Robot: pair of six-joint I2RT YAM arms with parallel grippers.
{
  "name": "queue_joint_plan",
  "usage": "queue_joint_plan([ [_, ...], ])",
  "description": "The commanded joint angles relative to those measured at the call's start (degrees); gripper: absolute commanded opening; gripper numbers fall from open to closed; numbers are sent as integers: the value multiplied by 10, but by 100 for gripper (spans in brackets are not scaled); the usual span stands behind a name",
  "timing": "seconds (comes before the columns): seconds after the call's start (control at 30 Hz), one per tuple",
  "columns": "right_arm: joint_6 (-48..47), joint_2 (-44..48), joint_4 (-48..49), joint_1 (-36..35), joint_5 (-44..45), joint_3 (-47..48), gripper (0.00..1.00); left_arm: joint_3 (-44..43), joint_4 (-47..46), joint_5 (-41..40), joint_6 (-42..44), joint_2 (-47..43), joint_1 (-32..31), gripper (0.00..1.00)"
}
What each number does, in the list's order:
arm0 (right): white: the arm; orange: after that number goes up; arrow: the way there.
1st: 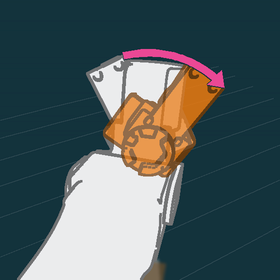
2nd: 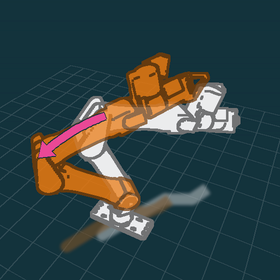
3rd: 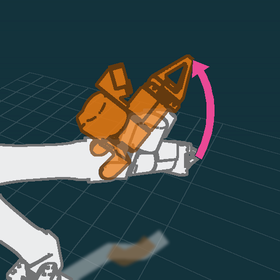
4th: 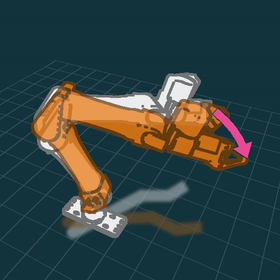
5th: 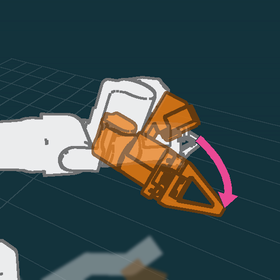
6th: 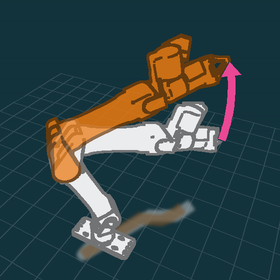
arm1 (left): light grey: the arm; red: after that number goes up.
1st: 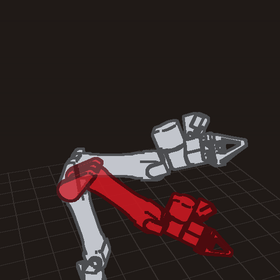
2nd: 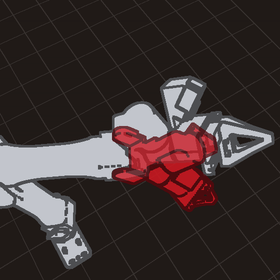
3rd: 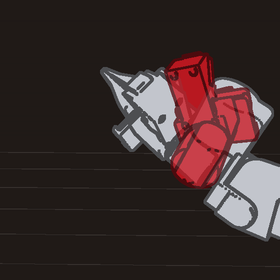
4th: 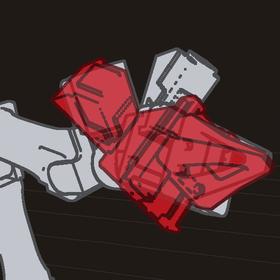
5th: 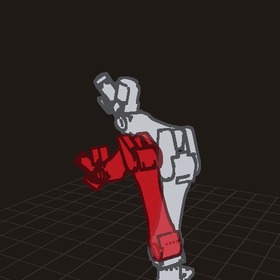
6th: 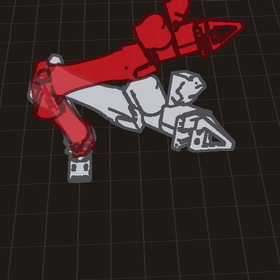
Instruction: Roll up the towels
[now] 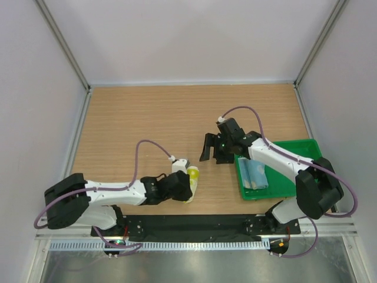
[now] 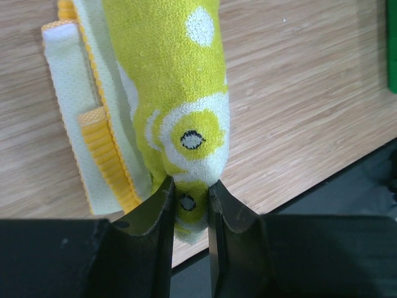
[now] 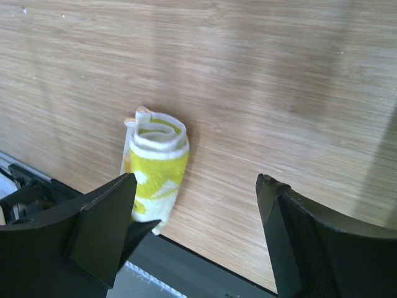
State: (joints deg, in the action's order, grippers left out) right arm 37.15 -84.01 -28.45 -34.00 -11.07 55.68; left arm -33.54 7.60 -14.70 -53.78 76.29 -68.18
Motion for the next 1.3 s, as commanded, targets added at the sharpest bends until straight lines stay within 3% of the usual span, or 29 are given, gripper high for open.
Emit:
queue_joint_plan([
  [0.0, -1, 41, 37, 0, -34, -39, 85, 58, -54, 77, -30, -50, 36, 3],
  [0.4, 59, 71, 259, -5, -158, -197, 85, 193, -203, 226, -104, -95, 174, 1],
  [1.03, 57, 75, 405, -67, -124, -266, 86, 261, -273, 298, -136, -136, 252, 0],
  [1.27, 57, 34, 443, -75, -116, -261, 87, 265, -274, 318, -159, -119, 279, 0],
])
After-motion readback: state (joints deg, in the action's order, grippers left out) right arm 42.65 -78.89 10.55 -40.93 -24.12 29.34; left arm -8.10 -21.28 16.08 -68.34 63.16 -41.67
